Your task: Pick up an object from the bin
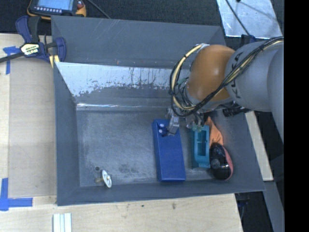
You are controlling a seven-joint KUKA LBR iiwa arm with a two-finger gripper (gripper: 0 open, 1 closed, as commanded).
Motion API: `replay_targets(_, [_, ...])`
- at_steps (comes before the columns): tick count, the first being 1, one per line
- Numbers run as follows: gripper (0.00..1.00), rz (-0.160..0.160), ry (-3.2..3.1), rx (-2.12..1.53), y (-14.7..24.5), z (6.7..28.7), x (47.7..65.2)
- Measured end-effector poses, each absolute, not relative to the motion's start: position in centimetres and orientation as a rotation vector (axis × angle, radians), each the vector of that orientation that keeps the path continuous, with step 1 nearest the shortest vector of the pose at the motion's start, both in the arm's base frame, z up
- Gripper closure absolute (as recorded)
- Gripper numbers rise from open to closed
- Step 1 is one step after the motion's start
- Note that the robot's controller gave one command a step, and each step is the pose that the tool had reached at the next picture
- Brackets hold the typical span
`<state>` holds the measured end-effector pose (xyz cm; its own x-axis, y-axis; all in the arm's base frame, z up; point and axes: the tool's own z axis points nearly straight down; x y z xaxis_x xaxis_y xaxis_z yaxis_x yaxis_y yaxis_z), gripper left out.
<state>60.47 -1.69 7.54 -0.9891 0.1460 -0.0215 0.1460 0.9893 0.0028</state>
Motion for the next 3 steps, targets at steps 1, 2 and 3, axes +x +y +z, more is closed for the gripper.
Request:
replay_targets(1, [0.0, 0.001, 3.116, 0.23, -1.7, 7.4, 60.34])
replay_targets(2, [1.0, 0.002, 3.111, 0.229, -1.73, 7.57, 60.5])
replay_targets(3, [1.0, 0.002, 3.11, 0.23, -1.73, 7.57, 60.5])
